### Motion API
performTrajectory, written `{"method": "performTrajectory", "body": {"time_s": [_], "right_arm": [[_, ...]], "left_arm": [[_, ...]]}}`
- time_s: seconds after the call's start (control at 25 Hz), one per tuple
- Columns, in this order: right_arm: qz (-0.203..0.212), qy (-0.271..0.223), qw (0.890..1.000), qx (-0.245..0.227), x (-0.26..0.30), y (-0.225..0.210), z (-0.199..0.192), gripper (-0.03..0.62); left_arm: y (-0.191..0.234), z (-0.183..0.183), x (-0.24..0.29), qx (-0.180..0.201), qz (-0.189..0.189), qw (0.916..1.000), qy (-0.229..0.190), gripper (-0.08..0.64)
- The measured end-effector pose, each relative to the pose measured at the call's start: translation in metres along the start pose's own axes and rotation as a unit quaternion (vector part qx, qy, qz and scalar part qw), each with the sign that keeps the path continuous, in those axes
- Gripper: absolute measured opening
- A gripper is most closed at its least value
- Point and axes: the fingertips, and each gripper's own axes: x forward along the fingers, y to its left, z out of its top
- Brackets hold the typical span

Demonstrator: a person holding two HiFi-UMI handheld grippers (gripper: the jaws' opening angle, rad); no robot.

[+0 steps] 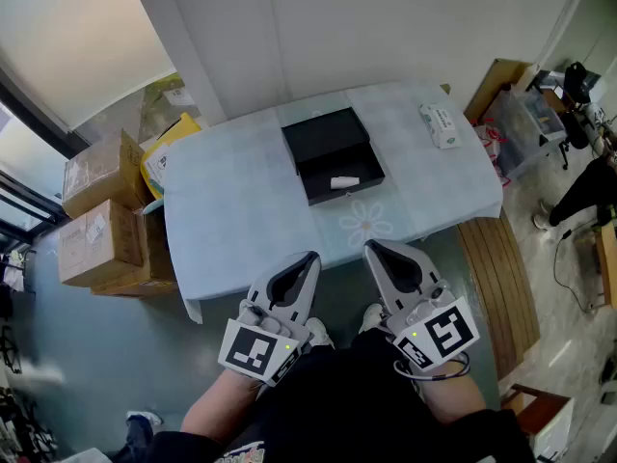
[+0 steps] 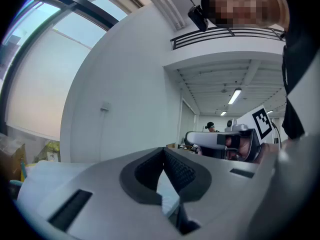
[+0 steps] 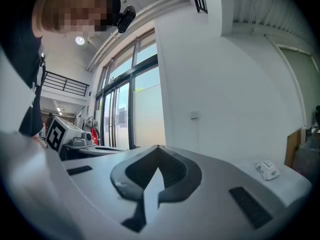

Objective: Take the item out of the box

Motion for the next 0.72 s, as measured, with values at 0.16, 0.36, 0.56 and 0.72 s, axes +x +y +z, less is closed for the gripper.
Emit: {"method": "performTrajectory", "body": {"time_s": [0.16, 0.36, 0.56, 0.72], "right_arm": [[0.0, 0.001, 1.0, -0.001, 0.0018, 0.0016, -0.0006, 0.008], [0.002, 0.002, 1.0, 0.001, 0.0033, 0.0015, -0.0015, 0.009], [0.007, -0.002, 1.0, 0.003, 0.0049, 0.0037, -0.0011, 0.009], [0.009, 0.001, 1.0, 0.002, 0.0072, 0.0053, -0.0033, 0.009]], "left_arm": [[0.0017, -0.0002, -0.0014, 0.001, -0.001, 1.0, 0.0, 0.002], [0.0025, -0.0004, -0.0008, 0.001, -0.001, 1.0, 0.0, 0.002], [0.0031, -0.0025, -0.001, 0.002, -0.004, 1.0, 0.004, 0.002], [0.0048, -0.006, -0.0013, -0.001, -0.006, 1.0, 0.007, 0.002]]}}
